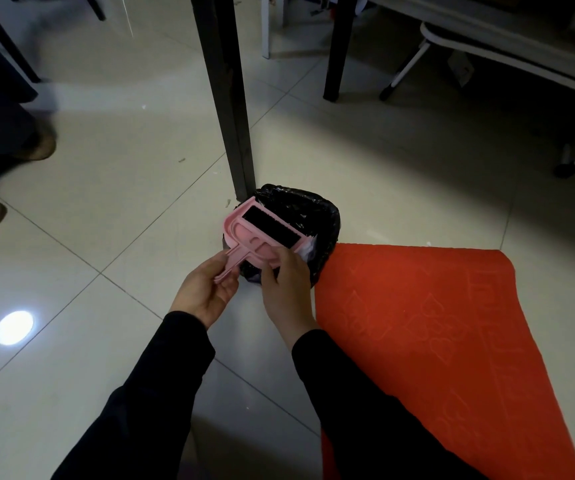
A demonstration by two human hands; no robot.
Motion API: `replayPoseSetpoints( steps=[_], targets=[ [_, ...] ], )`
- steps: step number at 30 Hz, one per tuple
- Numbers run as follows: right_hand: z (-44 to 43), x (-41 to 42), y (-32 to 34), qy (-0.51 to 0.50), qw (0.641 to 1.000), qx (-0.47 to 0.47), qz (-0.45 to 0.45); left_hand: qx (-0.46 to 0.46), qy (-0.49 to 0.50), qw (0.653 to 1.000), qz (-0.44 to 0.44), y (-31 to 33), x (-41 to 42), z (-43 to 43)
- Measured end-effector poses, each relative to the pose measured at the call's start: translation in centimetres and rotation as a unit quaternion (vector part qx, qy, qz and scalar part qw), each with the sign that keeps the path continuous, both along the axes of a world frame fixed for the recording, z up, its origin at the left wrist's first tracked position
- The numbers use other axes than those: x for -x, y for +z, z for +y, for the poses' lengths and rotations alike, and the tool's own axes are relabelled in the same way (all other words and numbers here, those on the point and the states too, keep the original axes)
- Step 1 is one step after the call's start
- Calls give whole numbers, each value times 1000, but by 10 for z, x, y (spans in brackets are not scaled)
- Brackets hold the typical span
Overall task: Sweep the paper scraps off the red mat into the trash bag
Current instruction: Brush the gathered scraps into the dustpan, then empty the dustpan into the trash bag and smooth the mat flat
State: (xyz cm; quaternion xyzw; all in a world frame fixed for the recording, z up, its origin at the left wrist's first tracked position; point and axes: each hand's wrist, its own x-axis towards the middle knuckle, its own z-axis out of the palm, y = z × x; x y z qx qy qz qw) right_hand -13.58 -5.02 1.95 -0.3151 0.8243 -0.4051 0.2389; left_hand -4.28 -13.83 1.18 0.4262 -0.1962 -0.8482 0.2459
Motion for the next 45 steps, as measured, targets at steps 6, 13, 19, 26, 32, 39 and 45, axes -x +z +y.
replayPoseSetpoints(
  steps=[6, 13, 19, 26, 32, 39, 45],
  targets=[
    [6, -7, -6, -9, 997, 13, -77, -16, 57, 998, 13, -10, -42, 10],
    [-2, -31, -9, -37, 983, -3, -180, -51, 126, 989, 66, -30, -55, 48],
    [-2, -43, -20, 30, 971, -25, -237, -4, 103, 995, 17, -47, -51, 78],
    [4, -51, -53, 71, 963, -91, -244, 26, 63, 988, -137, -70, -37, 104],
    [12, -49, -76, 56, 947, -121, -292, -52, 149, 974, -164, -85, -24, 102],
    [19, -36, -89, 51, 943, -138, -297, -96, 150, 959, -219, -107, -4, 95],
    [25, -31, -94, 80, 939, -160, -294, -69, 121, 955, -263, -114, 2, 91]
  ],
)
